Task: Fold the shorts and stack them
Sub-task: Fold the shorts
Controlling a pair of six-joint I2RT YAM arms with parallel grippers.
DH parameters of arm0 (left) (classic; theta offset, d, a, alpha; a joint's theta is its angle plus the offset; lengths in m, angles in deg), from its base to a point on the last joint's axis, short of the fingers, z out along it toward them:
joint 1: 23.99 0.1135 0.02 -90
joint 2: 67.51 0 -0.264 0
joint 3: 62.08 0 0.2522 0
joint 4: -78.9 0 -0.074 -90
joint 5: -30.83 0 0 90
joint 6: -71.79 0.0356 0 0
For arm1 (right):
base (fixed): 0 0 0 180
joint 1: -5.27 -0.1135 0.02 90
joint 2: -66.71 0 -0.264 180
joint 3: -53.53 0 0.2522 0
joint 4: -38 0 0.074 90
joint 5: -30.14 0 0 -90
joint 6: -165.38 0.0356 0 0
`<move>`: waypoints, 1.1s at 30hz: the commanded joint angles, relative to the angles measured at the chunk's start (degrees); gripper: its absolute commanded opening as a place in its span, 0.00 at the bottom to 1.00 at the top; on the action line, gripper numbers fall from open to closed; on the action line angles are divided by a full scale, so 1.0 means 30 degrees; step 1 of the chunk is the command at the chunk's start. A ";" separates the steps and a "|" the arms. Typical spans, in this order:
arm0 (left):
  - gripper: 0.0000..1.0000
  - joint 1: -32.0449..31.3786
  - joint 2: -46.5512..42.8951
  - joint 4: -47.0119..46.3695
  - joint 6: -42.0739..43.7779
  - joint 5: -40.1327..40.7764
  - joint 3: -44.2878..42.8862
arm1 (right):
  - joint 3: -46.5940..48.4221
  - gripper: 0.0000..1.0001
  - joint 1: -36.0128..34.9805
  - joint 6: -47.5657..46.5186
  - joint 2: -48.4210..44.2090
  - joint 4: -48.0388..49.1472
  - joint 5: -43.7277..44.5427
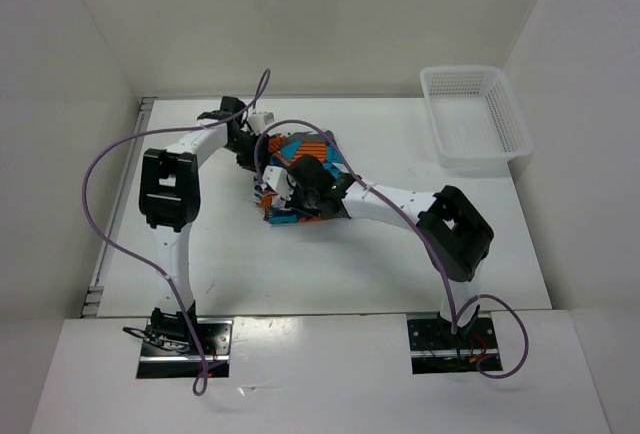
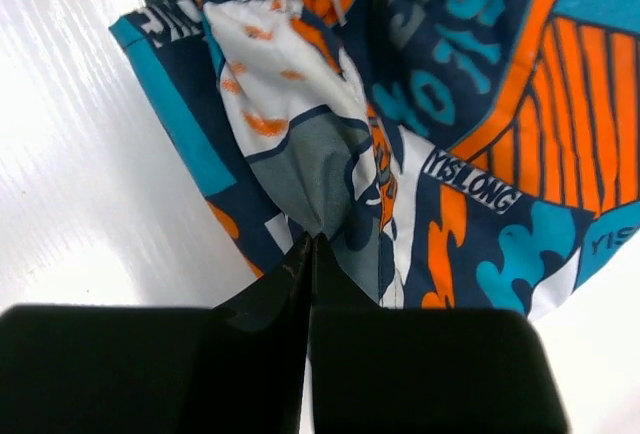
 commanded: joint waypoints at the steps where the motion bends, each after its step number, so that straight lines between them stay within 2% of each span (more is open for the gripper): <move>1: 0.28 -0.0016 0.0285 -0.0172 0.0098 -0.0273 -0.1504 | -0.0536 0.01 0.0085 -0.0435 -0.0072 0.1103 -0.0062; 4: 0.26 -0.0016 0.0841 -0.0172 0.0098 0.0225 -0.2879 | -0.1239 0.01 0.0085 -0.1313 -0.0627 0.1103 -0.0269; 10: 0.27 -0.0016 0.1837 0.0033 0.0098 0.1516 -0.4903 | -0.5015 0.02 -0.1173 -0.3453 -0.2238 0.2831 0.0200; 12: 0.34 -0.0016 0.2045 0.0236 0.0098 0.1516 -0.5079 | -0.5021 0.21 -0.1380 -0.3455 -0.2240 0.2831 -0.0005; 16: 0.45 -0.0016 0.2045 0.0238 0.0098 0.1106 -0.4729 | -0.4468 0.31 -0.1380 -0.3015 -0.2240 0.3066 0.0431; 17: 0.47 -0.0016 0.2045 0.0238 0.0098 0.1106 -0.4729 | -0.4203 0.36 -0.1380 -0.2812 -0.2240 0.3269 0.0434; 18: 0.50 -0.0016 0.2045 0.0238 0.0098 0.1106 -0.4729 | -0.3911 0.56 -0.1380 -0.2607 -0.2240 0.3271 0.0434; 19: 0.52 -0.0190 0.2045 0.0238 0.0098 0.1106 -0.4961 | -0.3241 0.64 -0.1380 -0.2431 -0.2240 0.3068 0.0434; 22: 0.58 -0.0192 0.2045 0.0238 0.0098 0.1106 -0.5403 | -0.1660 0.68 -0.1380 -0.1086 -0.2443 0.2687 0.0229; 26: 0.73 -0.0192 0.1871 0.0500 0.0098 0.1106 -0.6397 | -0.0160 0.72 -0.1380 0.0380 -0.2853 0.2333 -0.0384; 27: 0.82 -0.0192 0.1666 0.0763 0.0098 0.1106 -0.6631 | 0.0219 0.72 -0.1380 0.1108 -0.3058 0.2333 -0.0386; 30: 1.00 -0.0192 0.0499 0.0766 0.0098 0.1572 -0.6868 | 0.0749 0.71 -0.0594 0.3213 -0.3235 0.2538 -0.0210; 33: 1.00 -0.0192 -0.1198 0.0766 0.0098 0.2070 -0.5787 | 0.0985 0.71 0.0462 0.4335 -0.2975 0.2538 0.0024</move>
